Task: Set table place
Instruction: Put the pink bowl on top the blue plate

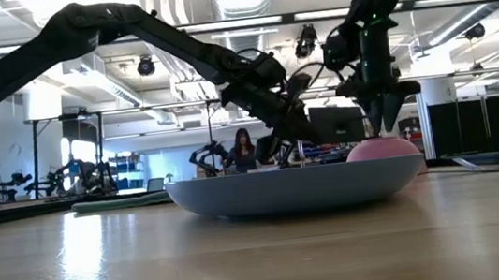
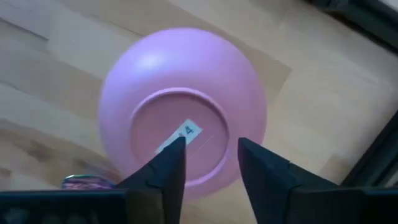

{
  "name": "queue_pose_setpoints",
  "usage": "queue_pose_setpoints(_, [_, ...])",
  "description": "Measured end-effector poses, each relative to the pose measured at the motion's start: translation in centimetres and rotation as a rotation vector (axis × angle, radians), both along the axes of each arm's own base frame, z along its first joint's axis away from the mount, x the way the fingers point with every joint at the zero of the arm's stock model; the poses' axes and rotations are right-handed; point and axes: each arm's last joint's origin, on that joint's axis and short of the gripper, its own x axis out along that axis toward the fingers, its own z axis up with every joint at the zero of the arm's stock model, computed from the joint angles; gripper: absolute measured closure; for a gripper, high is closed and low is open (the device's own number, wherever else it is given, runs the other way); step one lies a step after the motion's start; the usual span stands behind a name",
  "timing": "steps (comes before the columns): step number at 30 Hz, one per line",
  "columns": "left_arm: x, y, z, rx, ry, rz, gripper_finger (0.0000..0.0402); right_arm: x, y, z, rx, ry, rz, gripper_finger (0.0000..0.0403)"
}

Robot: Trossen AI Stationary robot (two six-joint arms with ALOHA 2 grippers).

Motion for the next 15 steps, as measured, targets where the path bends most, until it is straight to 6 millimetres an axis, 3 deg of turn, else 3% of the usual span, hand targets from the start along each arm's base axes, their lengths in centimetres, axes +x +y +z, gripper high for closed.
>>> queue_pose_setpoints(7, [0.2, -1.0, 1.1, 0.004, -0.018, -0.014, 0.0402, 0.3, -0.5, -0.8, -0.007, 0.017, -0.001, 0.0256])
queue_pose_setpoints(15, [0.5, -1.6, 1.0, -0.004, -0.017, -0.035, 0.0402, -0.4, -1.1, -1.1, -0.032, 0.045, -0.033, 0.0319])
